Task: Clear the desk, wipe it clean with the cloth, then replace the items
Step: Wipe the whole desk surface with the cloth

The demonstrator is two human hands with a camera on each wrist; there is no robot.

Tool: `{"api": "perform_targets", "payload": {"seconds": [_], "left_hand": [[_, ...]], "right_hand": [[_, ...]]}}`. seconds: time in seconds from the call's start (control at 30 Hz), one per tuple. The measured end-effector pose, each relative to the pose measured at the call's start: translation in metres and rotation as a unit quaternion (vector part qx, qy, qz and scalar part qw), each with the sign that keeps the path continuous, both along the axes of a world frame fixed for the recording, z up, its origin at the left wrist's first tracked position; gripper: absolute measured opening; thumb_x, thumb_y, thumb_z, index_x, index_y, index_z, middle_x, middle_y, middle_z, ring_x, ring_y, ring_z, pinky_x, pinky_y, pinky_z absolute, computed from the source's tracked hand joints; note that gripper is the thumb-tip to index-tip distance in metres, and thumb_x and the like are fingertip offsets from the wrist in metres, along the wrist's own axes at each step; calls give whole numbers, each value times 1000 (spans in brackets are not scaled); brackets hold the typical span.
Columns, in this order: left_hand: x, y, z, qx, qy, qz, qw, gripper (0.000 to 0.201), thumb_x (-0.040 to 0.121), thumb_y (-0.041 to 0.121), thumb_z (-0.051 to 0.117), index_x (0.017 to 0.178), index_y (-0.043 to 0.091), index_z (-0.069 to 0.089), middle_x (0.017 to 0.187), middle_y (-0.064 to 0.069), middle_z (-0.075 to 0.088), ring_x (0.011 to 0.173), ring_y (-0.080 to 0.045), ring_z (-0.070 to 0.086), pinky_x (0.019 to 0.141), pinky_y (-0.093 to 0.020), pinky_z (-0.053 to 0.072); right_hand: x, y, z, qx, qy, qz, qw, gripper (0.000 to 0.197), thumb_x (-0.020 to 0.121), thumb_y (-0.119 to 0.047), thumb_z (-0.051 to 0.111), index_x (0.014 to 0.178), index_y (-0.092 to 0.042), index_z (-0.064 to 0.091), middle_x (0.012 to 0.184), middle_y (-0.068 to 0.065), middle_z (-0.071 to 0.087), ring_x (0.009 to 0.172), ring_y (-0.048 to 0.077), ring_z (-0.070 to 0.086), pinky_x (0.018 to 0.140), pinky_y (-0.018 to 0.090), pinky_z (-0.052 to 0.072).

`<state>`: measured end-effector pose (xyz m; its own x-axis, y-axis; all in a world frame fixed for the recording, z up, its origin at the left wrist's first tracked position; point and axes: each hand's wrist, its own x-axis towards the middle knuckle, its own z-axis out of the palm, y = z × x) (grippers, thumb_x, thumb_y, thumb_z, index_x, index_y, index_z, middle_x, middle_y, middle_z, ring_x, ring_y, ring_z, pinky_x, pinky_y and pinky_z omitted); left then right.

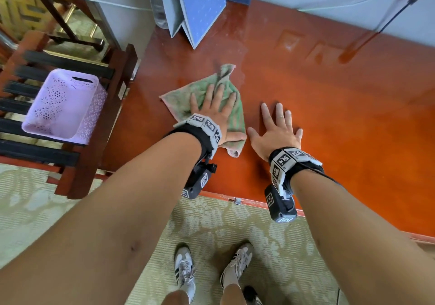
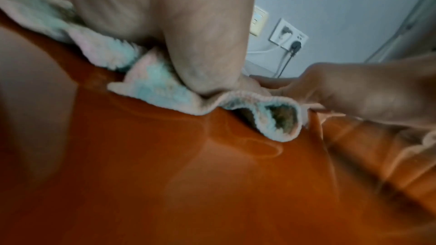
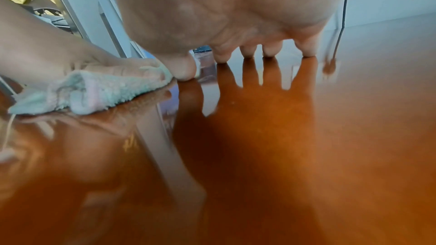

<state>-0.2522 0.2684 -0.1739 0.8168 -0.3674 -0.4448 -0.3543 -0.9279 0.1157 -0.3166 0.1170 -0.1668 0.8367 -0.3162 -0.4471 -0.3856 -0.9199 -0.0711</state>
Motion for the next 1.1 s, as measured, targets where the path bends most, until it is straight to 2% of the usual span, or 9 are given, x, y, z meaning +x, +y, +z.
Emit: {"api": "perform_targets", "payload": {"seconds": [0.1,0.33,0.47,0.67,0.8,0.87,0.97,1.03,1.1], "left_hand": [[5,15,-1,-1,3,-12,1000,113,65,92,29,147,35,-22,153,3,-33,142,-22,-29,112,-60,-11],[31,83,6,34,3,148,988,115,64,92,31,148,33,-20,154,0,-30,143,-24,-24,113,-62,-5],[29,70,4,30,-15,176,984,113,67,91,27,149,29,-19,156,-4,-27,144,-29,-21,111,-65,-2],[17,2,4,24,3,65,998,111,69,90,26,146,30,-25,152,-6,-36,140,-32,-29,109,-67,-6],[13,-23,-3,11,-5,7,1000,105,72,87,25,147,32,-23,153,-2,-33,141,-28,-29,109,-65,-8],[18,-23,-3,14,-4,-1,1000,108,70,89,28,146,33,-24,153,0,-34,141,-27,-29,110,-64,-9],[30,-34,-2,15,3,1,1000,110,67,91,28,145,35,-25,152,2,-35,141,-25,-30,110,-63,-9],[38,-43,-1,12,7,11,1000,111,66,92,27,145,35,-26,152,2,-35,141,-26,-30,110,-63,-10],[49,-50,0,13,4,13,1000,112,65,92,27,145,34,-26,152,1,-35,141,-27,-30,110,-63,-10]], "right_hand": [[1,2,2,-4,16,-3,1000,73,93,-62,29,151,-43,-11,160,-9,-21,148,18,-16,117,59,1],[4,2,6,7,30,-6,999,74,93,-61,30,150,-43,-13,159,-8,-24,148,19,-18,115,62,1],[9,-2,6,27,38,-8,999,75,92,-61,34,149,-46,-14,158,-10,-26,147,19,-21,114,64,-1],[9,-8,1,79,29,-24,996,76,90,-63,40,146,-54,-10,155,-17,-30,144,12,-27,113,61,-12],[7,-16,-3,127,24,-43,991,75,91,-57,44,144,-60,-9,154,-22,-30,141,7,-31,113,57,-16],[8,-18,1,135,14,-52,989,83,85,-48,55,144,-61,-2,156,-24,-20,145,8,-21,116,53,-8],[13,-30,11,131,-61,-71,987,89,75,-35,63,147,-53,15,153,-20,11,139,13,8,112,43,15],[24,-42,14,107,-98,-81,986,84,76,-35,62,148,-48,20,149,-17,20,135,15,18,111,42,17],[36,-53,13,76,-106,-87,988,80,79,-40,60,148,-45,21,151,-14,18,138,16,16,113,44,14]]}}
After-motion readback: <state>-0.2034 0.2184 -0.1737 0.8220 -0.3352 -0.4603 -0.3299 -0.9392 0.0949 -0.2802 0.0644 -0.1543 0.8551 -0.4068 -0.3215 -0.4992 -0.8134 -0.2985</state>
